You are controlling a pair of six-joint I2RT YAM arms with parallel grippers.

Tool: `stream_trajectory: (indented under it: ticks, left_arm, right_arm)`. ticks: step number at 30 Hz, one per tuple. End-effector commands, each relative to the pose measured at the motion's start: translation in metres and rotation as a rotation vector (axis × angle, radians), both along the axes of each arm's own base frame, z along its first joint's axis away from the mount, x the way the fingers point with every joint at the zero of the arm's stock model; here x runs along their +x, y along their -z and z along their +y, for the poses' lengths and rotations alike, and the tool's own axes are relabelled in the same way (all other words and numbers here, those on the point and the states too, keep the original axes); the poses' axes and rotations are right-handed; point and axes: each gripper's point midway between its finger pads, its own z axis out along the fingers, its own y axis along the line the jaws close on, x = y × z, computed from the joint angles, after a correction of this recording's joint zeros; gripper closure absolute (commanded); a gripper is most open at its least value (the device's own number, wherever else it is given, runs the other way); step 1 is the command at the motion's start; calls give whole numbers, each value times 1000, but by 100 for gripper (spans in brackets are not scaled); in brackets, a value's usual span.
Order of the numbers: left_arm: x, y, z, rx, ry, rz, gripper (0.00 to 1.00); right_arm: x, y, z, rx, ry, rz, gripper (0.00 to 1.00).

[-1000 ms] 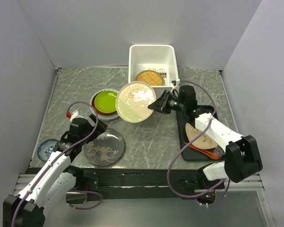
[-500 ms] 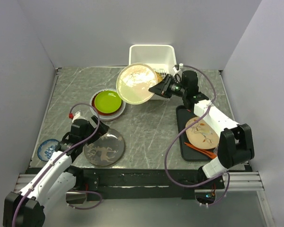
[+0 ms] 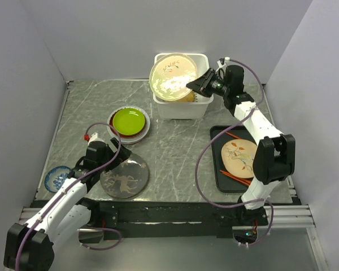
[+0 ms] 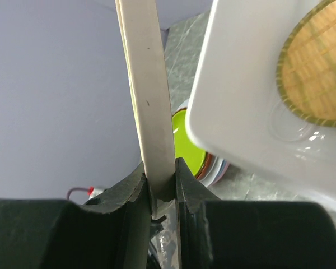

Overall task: Place the plates into the plastic bin on the countertop
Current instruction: Place the plate in the plastic bin.

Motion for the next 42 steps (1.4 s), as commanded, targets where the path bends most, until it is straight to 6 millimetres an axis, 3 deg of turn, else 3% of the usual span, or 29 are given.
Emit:
stream_trajectory:
  ticks: [1, 8, 17, 26, 42]
  left_arm:
    - [8, -9, -4, 0, 25, -49, 1]
    - [8, -7, 0, 22, 14, -45, 1]
    - [7, -2, 4, 39, 0, -38, 1]
    - [7, -3, 5, 38, -5, -41, 1]
    - [4, 3, 6, 45, -4, -31, 1]
  right_arm:
    - [16, -78, -5, 43, -2, -218, 100]
    - [49, -93, -25, 52, 51, -239, 100]
    - [83, -87, -32, -6, 103, -233, 100]
    - [109, -55, -37, -56, 152, -173, 100]
    - [119, -6, -24, -138, 155, -101, 100]
